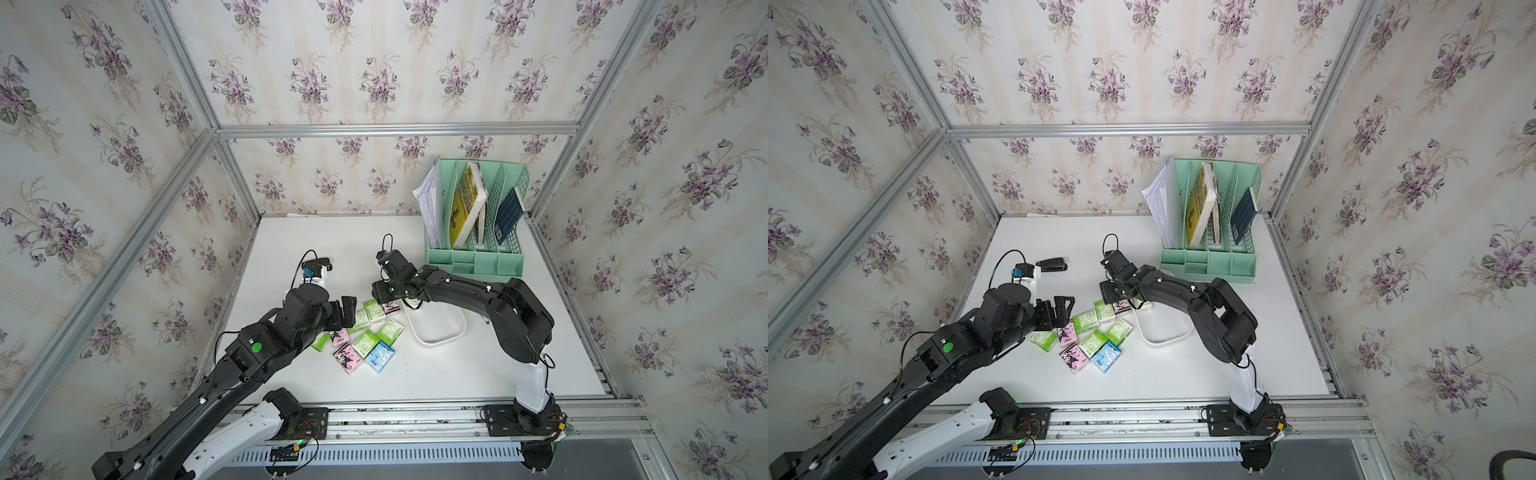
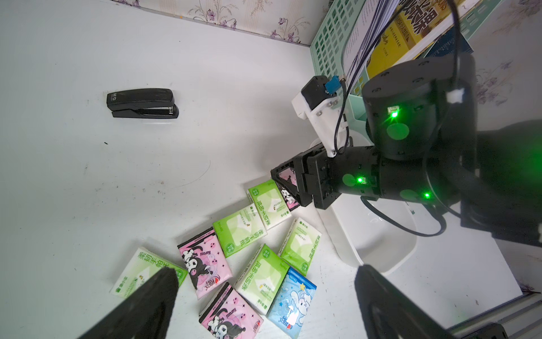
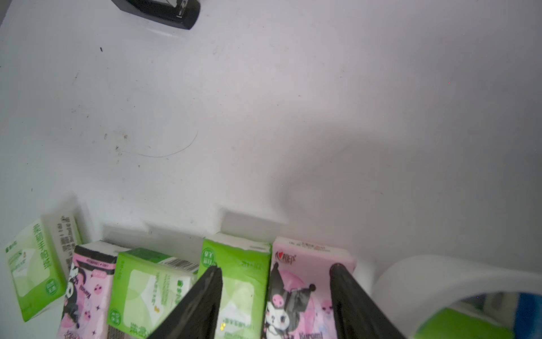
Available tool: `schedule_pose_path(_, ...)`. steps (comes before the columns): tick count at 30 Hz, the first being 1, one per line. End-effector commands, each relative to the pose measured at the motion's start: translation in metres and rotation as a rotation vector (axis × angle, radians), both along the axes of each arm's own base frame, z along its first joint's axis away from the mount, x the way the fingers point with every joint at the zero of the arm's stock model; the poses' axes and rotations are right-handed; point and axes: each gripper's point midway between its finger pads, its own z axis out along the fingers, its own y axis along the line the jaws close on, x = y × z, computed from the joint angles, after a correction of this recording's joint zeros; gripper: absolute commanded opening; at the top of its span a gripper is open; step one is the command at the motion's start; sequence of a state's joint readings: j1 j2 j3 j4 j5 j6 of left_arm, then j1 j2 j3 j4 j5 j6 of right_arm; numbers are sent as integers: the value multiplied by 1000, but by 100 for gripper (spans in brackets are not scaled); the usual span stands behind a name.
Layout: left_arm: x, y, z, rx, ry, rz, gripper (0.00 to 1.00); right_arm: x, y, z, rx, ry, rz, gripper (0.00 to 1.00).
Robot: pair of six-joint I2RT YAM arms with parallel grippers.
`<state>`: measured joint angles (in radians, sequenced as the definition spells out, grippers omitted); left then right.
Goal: Put the pocket tissues into the storage box
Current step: Adjust the storage box at the center of the board.
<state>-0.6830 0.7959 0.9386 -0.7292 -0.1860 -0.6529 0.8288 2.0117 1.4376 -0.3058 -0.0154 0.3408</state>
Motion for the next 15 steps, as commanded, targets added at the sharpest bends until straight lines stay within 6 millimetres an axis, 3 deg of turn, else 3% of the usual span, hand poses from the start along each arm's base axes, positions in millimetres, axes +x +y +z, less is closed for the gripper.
schedule_pose_path(1, 0, 2, 2, 11, -6, 0, 99, 5, -14, -10, -50, 19, -43, 64)
schedule_pose_path(9, 4, -2, 0, 19, -9, -9, 99, 11, -39, -17, -82, 21, -98, 64)
schedule_pose_path(15, 7, -7, 0, 14, -5, -20, 99, 9, -42, -23, -90, 47, -88, 65)
